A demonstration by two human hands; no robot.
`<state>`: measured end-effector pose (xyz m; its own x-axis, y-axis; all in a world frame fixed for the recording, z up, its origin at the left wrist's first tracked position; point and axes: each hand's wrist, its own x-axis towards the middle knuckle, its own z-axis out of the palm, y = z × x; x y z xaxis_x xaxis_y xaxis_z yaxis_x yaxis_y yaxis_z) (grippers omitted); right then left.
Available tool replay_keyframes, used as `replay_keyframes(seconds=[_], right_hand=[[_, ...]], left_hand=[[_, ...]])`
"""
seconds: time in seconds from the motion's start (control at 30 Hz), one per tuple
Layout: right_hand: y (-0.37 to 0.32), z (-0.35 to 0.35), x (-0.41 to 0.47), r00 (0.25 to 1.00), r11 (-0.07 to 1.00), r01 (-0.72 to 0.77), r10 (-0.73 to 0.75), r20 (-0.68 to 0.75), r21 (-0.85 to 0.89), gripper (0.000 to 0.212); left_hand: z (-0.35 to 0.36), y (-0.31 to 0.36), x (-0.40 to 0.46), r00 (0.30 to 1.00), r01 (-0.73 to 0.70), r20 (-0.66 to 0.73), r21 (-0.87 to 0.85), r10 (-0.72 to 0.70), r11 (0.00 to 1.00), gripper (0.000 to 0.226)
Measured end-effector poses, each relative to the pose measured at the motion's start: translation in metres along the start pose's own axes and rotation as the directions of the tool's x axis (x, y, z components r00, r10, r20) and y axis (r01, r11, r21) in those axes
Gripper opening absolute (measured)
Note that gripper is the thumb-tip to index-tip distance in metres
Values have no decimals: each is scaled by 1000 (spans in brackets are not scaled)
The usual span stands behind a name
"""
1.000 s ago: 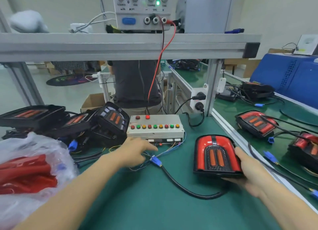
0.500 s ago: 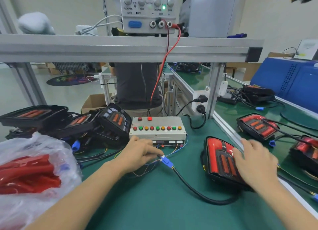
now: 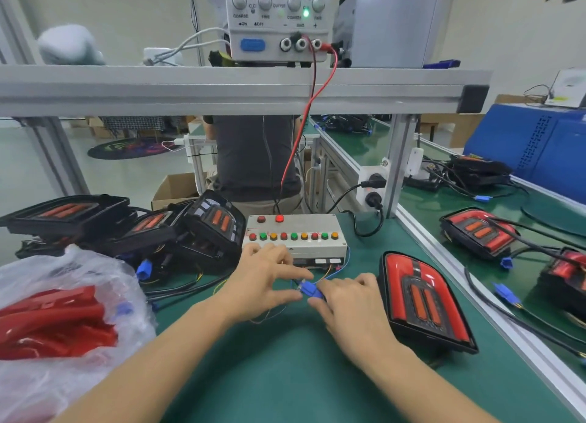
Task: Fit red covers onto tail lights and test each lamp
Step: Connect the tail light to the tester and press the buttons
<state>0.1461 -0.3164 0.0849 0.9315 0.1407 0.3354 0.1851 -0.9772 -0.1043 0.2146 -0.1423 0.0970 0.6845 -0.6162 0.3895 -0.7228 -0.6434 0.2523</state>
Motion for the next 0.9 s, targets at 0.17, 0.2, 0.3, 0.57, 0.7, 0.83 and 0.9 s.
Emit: replay_keyframes(seconds=[0.17, 0.2, 0.3, 0.57, 0.7, 0.83, 0.9], right_hand=[[-1, -8, -3, 999, 997, -11, 14, 32, -71, 31], [1, -13, -5, 1000, 998, -28, 28, 6, -64, 30], [16, -34, -7, 983, 983, -122, 139, -121, 140, 37], [114, -65, 1, 721, 269, -539, 636, 273, 798, 30], [138, -40, -18, 650, 463, -717, 714, 260, 521, 43], [133, -20, -30, 600, 420, -768, 736, 314, 483, 75], [133, -16, -32, 572, 365, -785, 738, 358, 501, 70]], left_hand=[[5, -4, 2, 976, -197, -48, 230, 213, 953, 14], [2, -10, 1, 976, -190, -56, 269, 212, 944, 12], [-5, -31, -9, 999, -18, 54, 311, 1, 950, 16], [26, 32, 8, 998, 44, 29, 291, -55, 956, 59], [44, 95, 30, 959, 250, 171, -130, -226, 960, 71], [64, 134, 49, 747, 663, 533, -555, -398, 502, 91], [76, 140, 54, 764, 645, 458, -538, -454, 542, 84]])
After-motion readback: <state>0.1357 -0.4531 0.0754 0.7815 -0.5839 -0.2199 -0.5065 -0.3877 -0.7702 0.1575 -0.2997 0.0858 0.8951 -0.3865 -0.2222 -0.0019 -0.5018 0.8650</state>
